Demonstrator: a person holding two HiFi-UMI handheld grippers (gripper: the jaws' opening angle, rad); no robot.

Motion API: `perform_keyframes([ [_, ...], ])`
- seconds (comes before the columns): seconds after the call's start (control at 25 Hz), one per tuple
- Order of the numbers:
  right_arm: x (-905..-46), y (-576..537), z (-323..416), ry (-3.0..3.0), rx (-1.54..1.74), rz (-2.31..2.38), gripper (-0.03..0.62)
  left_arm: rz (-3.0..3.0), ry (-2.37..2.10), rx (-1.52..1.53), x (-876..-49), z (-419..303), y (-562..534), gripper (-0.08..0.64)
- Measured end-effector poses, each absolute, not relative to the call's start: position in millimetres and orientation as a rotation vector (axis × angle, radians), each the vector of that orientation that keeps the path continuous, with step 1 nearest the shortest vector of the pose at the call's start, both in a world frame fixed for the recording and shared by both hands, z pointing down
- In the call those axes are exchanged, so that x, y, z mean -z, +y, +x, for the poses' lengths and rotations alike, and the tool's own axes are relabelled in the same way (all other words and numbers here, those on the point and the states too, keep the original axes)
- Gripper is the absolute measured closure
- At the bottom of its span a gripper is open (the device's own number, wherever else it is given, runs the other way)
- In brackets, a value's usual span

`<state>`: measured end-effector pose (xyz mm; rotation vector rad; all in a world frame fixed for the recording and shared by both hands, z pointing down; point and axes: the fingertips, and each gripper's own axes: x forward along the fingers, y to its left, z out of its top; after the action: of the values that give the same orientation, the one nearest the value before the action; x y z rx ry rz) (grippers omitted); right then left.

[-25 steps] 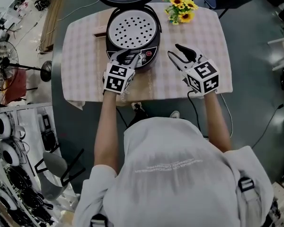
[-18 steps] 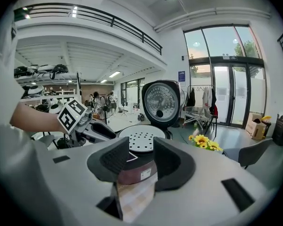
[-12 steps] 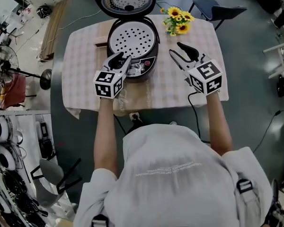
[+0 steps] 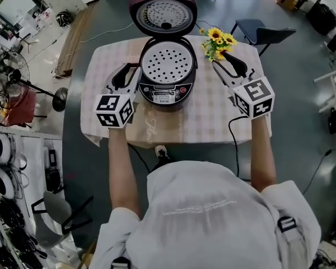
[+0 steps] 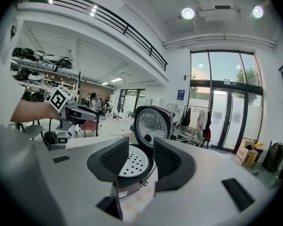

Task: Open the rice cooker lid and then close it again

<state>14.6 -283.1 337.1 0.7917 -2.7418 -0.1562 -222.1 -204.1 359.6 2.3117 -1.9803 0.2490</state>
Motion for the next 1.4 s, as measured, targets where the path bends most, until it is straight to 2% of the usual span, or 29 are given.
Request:
perform_keyframes([
  [0.72,-339,-300,-27,-2.718,0.126,0.796,0.416,2.286,-1.969,-0.295,-362,-275,-200,0.420],
  [1.4,-324,-311,-61,-2.601,0.105,1.074,0.421,2.471,-1.714,-0.306,-377,-331,-250,0.420],
])
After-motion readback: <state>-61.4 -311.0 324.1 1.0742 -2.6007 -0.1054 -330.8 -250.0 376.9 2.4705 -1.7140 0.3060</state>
